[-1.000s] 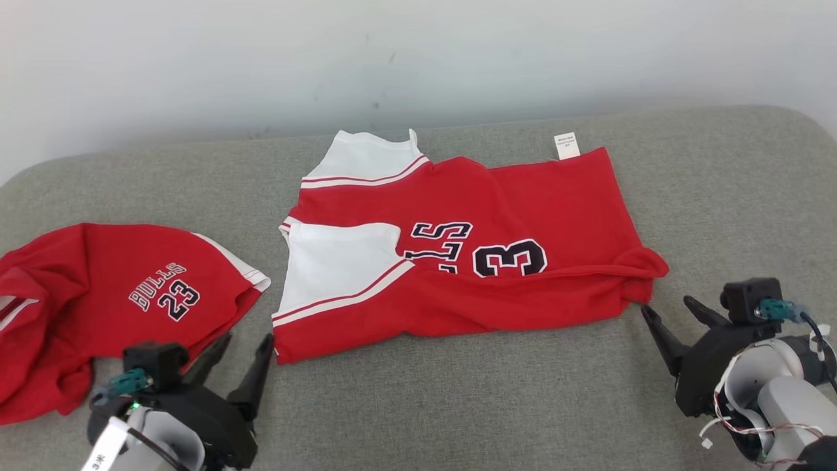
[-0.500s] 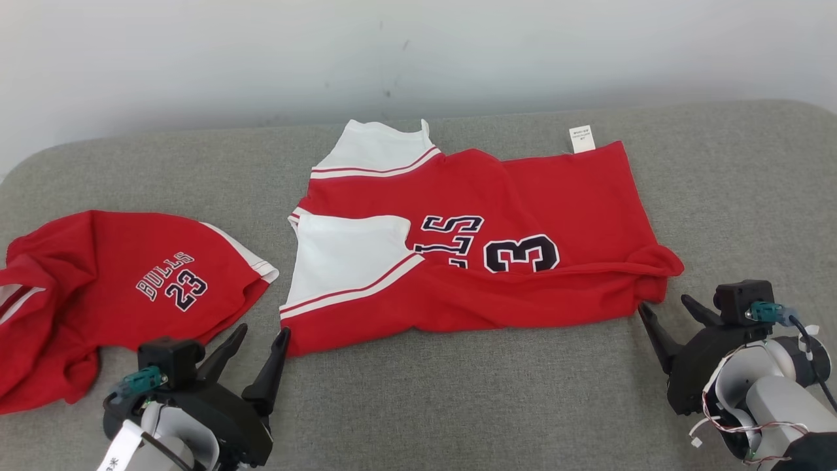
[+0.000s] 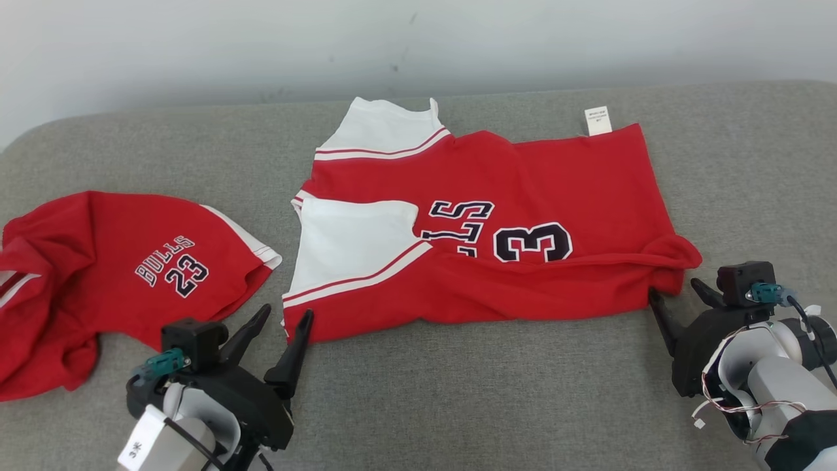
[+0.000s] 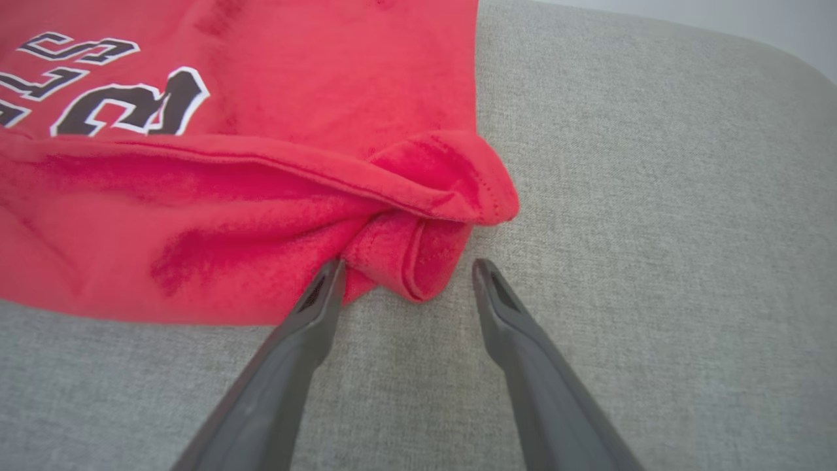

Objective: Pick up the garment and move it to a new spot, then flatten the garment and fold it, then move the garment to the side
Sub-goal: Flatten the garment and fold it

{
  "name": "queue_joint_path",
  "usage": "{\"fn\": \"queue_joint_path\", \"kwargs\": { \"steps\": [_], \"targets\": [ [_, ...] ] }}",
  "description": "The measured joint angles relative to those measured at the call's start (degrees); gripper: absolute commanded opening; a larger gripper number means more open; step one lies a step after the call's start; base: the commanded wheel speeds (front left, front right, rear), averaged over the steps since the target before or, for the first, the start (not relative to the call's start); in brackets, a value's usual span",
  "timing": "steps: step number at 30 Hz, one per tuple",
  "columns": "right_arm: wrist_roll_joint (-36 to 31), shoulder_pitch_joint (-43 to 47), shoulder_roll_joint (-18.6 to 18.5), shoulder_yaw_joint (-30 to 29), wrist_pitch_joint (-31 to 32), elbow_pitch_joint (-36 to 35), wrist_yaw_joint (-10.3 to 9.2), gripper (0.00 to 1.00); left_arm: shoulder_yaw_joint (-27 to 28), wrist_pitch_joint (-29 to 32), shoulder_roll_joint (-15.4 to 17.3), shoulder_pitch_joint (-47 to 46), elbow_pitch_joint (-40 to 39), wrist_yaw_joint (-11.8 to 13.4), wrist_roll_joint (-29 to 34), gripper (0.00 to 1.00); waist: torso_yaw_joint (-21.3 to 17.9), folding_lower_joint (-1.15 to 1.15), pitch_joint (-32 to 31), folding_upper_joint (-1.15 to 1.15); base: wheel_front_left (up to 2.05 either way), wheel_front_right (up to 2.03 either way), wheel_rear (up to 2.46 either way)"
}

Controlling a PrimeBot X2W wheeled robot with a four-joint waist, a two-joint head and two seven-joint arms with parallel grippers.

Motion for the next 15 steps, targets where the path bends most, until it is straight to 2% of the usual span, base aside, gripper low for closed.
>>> {"fn": "queue_joint_path", "kwargs": {
  "steps": [2, 3, 4, 6, 7, 15],
  "targets": [
    [-0.03, -0.36, 0.18, 0.11, -0.01, 0.90, -0.01, 1.00, -0.03, -0.01, -0.60, -0.23, 0.24, -0.23, 0.30, 1.00, 0.36, 0.00, 0.29, 0.00, 0.00, 0.00, 0.00],
    [-0.04, -0.47, 0.32, 0.18, 0.00, 1.16, -0.01, 0.81, -0.04, 0.00, -0.77, -0.31, 0.49, -0.48, 0.49, 1.00, 0.54, 0.00, 0.42, 0.00, 0.00, 0.00, 0.00],
    [-0.05, -0.51, 0.47, 0.27, 0.00, 1.46, -0.01, 0.45, -0.09, -0.01, -0.90, -0.53, 0.84, -0.49, 0.57, 1.00, 0.74, 0.00, 0.53, 0.00, 0.00, 0.00, 0.00],
    [-0.25, -0.62, 0.78, 0.51, -0.07, 2.24, 0.00, 0.18, -0.02, -0.01, -0.93, -0.91, 1.45, -0.52, 0.91, 1.00, 1.10, 0.00, 0.73, 0.00, 0.00, 0.00, 0.00],
    [-0.55, -0.86, 0.92, 0.66, -0.08, 2.58, 0.00, 0.00, 0.00, -0.01, -0.96, -0.91, 1.66, -0.52, 1.10, 1.00, 1.23, 0.00, 0.80, 0.00, 0.00, 0.00, 0.00],
    [-0.96, -2.11, 1.37, 1.12, -0.91, 4.88, 0.15, 0.00, 0.07, -0.01, -1.64, -0.88, 2.77, -0.97, 2.35, 1.00, 1.56, 0.00, 0.67, 0.00, 0.00, 0.00, 0.00]
  ]
}}
